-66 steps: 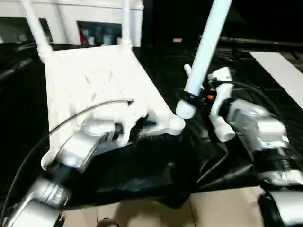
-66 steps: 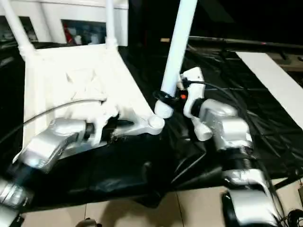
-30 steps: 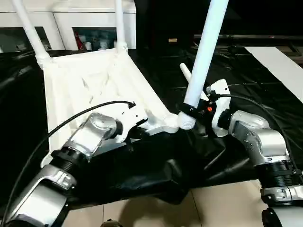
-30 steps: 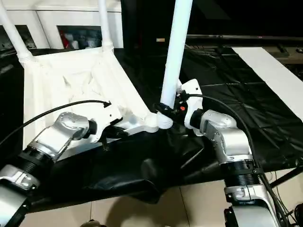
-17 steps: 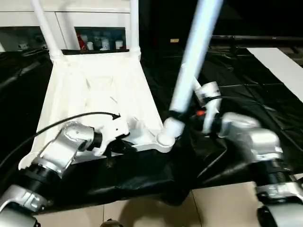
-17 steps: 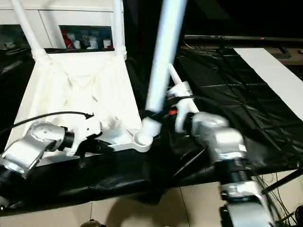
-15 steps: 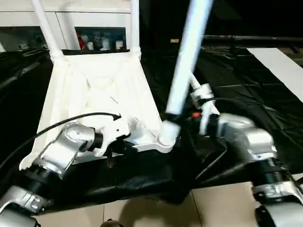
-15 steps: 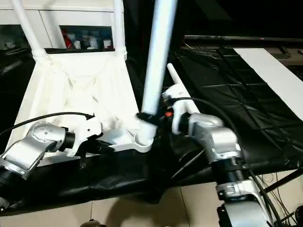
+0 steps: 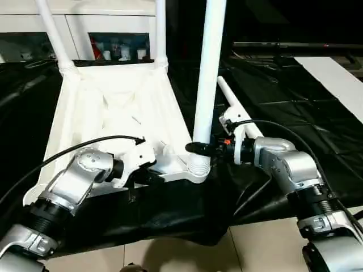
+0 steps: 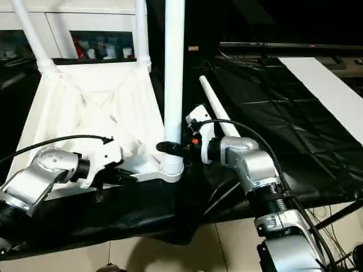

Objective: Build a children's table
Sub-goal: Insert table leg to table base

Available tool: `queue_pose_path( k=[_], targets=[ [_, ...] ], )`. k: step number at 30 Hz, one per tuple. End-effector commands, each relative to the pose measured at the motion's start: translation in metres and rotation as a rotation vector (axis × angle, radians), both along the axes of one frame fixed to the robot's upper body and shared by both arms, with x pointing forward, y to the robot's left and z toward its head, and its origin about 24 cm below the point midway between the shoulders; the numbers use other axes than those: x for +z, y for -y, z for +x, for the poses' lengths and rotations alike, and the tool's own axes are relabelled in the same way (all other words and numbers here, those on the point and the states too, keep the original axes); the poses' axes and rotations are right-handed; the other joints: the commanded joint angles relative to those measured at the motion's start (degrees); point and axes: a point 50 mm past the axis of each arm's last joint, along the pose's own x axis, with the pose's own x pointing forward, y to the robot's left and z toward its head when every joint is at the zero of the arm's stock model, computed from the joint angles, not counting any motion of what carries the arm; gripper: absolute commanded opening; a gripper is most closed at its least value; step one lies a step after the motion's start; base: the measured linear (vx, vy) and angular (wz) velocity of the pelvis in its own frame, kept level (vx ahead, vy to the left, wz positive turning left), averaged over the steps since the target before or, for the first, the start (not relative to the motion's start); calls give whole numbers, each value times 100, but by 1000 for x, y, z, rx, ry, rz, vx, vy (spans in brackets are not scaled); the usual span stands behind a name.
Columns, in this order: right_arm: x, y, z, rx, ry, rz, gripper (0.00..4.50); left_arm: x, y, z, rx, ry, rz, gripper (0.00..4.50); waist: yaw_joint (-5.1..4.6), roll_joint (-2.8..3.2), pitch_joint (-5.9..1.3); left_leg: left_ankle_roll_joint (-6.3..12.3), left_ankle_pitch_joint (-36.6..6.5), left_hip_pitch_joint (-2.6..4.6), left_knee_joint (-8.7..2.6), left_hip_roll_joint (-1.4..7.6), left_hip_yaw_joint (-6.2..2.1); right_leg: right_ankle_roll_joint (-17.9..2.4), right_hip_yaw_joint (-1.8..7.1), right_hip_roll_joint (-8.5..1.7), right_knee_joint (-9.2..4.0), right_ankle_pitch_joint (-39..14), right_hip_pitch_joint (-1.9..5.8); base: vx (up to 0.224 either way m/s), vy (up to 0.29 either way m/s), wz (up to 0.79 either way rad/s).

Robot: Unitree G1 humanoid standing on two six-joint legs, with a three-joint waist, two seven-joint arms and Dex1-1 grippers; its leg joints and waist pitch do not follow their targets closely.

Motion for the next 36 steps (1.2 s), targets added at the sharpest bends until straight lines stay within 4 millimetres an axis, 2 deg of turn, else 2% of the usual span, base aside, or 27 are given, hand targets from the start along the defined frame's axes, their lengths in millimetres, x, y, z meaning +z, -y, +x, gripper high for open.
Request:
queue_pose_path(
  k=[1, 7, 10, 15, 27, 28, 29, 32, 33, 35, 36],
  targets=[
    [-4, 4, 1, -14, -2, -37, 186, 3, 6, -2, -7, 19, -85, 0, 8, -46, -418, 167, -181, 19, -347, 99, 15, -1220, 247, -411, -360, 211, 287, 0, 0, 0],
    [-7, 2, 2, -8, -5, -46, 186, 0, 4, -4, 25, 27, -100, 0, -6, -50, -413, 168, -221, 7, -351, 97, 13, -1221, 246, -409, -366, 147, 290, 0, 0, 0],
    [-8, 0, 2, -2, -12, -49, 186, -1, 3, -5, 32, 28, -102, 0, -10, -41, -407, 137, -342, 26, -356, 102, 15, -1216, 249, -409, -386, -51, 274, 0, 0, 0],
    [-9, 0, 4, -8, -24, -33, 186, -5, 1, -9, 7, 7, -61, 0, -22, -55, -414, 130, -321, 23, -362, 103, 11, -1220, 247, -403, -373, 16, 274, 0, 0, 0],
    [-32, 19, 3, -120, -100, 36, 186, -7, -3, -10, -15, 6, 4, 0, -28, -65, -432, 59, -477, 46, -375, 110, 5, -1286, 242, -401, -380, 98, 270, 0, 0, 0],
    [-33, 20, 2, -128, -102, 43, 186, -7, -3, -9, -16, 6, 5, 0, -22, -37, -431, 51, -507, 50, -376, 112, 4, -1283, 243, -408, -387, 74, 266, 0, 0, 0],
    [-33, 20, 2, -129, -102, 44, 186, -7, -3, -9, -16, 6, 5, 0, -25, -50, -430, 49, -521, 46, -375, 109, 6, -1280, 246, -406, -390, 68, 272, 0, 0, 0],
    [-37, 24, -1, -156, -100, 70, 186, -7, -4, -8, -11, 10, 11, 0, -18, -29, -437, 39, -538, 53, -377, 112, 1, -1294, 245, -404, -388, 97, 270, 0, 0, 0],
    [-37, 25, -2, -165, -97, 81, 186, -7, -4, -7, -9, 11, 11, 0, -16, -38, -438, 43, -540, 55, -377, 115, 2, -1299, 245, -403, -385, 123, 271, 0, 0, 0],
    [-38, 26, -4, -177, -90, 91, 186, -7, -4, -6, -7, 13, 12, 0, -15, 2, -439, 28, -548, 54, -379, 112, -5, -1308, 243, -400, -384, 152, 271, 0, 0, 0],
    [-40, 28, -5, -196, -86, 101, 186, -7, -4, -6, -4, 16, 11, 0, -20, -12, -436, 15, -588, 54, -381, 112, -2, -1303, 244, -398, -392, 135, 270, 0, 0, 0]
  ],
)
